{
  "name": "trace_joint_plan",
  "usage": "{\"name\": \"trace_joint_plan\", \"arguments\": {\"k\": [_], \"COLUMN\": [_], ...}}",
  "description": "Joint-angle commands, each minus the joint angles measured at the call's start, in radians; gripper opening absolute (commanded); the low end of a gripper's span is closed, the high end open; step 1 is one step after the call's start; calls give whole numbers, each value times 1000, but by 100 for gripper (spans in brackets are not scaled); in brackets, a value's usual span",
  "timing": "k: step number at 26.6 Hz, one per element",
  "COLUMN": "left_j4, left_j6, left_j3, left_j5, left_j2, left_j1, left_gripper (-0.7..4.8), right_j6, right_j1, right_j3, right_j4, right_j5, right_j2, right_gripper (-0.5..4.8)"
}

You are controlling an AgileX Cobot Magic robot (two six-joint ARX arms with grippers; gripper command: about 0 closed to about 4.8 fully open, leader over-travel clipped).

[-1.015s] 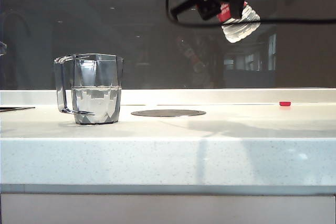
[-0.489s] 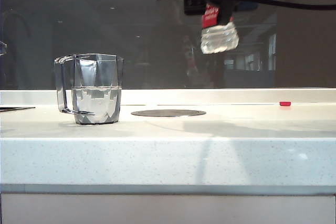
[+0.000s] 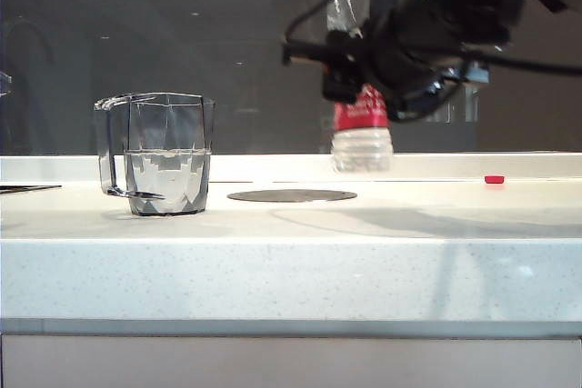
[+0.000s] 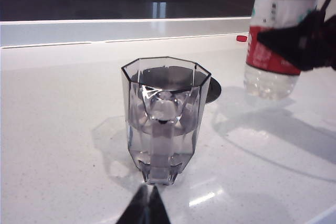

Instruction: Pick up the mineral water bottle on the table and pour water into the mug until it's half full.

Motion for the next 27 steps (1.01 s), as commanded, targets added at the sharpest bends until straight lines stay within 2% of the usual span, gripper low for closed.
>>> {"name": "trace_joint_plan", "arguments": {"k": [1,6,12,14,20,22,23,27], "left_j4": [11,11,11,11,11,11,11,11], "left_j6": [2,2,2,2,2,2,2,2], "left_j3": [3,3,3,3,3,3,3,3], "left_j5": [4,4,4,5,4,4,4,4], "left_j2": [0,0,0,0,0,0,0,0], "left_j1": [2,2,2,2,2,2,2,2], "left_gripper": [-4,-4,-4,-4,-4,-4,-4,-4], "right_j6": [8,11,16,16,21,21,21,22], "right_j1": [-24,-30,-29,-19,14,17,17,17], "right_j3": [-19,-19,-19,-19,-20,-20,-20,-20], "right_j4": [32,52,98,96,79,67,61,42], "right_j5": [-47,-68,-97,-115,-165,-166,-166,-166], "right_j2": [0,34,91,90,90,90,90,90], "right_gripper": [172,182,219,263,276,352,373,419]}}
